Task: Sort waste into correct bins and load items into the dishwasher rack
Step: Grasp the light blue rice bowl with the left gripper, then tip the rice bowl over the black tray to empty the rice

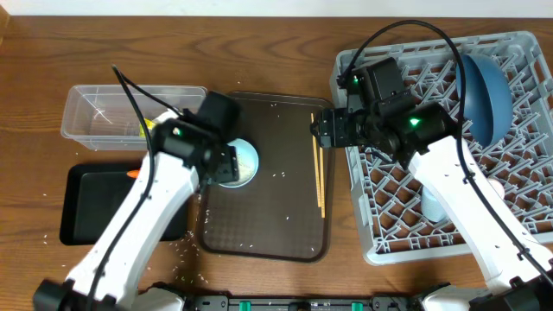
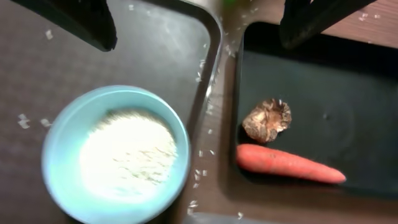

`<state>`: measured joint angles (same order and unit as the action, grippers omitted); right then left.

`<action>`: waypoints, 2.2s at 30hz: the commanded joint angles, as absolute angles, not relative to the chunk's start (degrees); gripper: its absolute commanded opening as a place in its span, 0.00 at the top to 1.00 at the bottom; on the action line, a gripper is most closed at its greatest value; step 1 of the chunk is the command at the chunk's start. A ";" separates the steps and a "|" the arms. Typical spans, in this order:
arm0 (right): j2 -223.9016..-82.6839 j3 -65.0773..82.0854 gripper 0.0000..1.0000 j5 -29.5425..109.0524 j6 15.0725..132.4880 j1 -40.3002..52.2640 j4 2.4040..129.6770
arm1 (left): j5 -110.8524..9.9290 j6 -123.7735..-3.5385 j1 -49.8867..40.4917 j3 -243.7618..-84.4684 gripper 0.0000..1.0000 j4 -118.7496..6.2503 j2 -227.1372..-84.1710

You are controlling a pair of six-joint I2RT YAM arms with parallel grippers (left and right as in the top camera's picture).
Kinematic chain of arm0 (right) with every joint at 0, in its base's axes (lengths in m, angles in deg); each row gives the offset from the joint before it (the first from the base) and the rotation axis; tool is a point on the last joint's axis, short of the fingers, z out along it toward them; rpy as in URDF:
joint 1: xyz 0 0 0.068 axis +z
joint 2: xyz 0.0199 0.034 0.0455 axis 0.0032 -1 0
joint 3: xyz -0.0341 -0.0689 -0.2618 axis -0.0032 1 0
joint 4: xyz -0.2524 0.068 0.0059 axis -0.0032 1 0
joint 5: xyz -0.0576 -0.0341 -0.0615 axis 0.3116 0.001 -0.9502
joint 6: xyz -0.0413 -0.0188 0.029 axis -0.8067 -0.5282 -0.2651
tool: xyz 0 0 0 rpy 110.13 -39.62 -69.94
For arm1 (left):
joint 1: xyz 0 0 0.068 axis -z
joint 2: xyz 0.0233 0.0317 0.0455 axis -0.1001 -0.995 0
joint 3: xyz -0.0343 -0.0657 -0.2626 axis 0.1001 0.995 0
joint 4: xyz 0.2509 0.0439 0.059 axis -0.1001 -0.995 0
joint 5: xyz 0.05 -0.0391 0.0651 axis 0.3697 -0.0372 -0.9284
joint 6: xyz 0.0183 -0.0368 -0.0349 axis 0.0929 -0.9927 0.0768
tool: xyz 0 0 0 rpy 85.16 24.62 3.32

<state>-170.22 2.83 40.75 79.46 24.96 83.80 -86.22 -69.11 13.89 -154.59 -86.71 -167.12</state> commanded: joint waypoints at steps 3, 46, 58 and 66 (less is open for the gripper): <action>-170.22 2.55 0.16 38.00 81.04 23.41 83.97 | -76.76 -63.62 7.95 -152.33 0.18 -81.94 -169.78; -170.24 2.55 0.12 38.45 81.04 23.46 83.60 | -63.14 -58.73 8.82 -130.87 0.63 -61.29 -163.73; -170.24 2.55 0.13 37.91 81.06 23.46 82.82 | -74.94 -58.49 8.80 -130.11 0.58 -56.48 -166.86; -170.24 2.55 0.12 37.89 81.04 23.46 83.10 | -74.90 -58.51 8.80 -130.11 0.73 -51.91 -170.59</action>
<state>-170.22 2.83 38.35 80.34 24.11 83.12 -73.85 -58.95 8.82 -129.69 -52.87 -170.68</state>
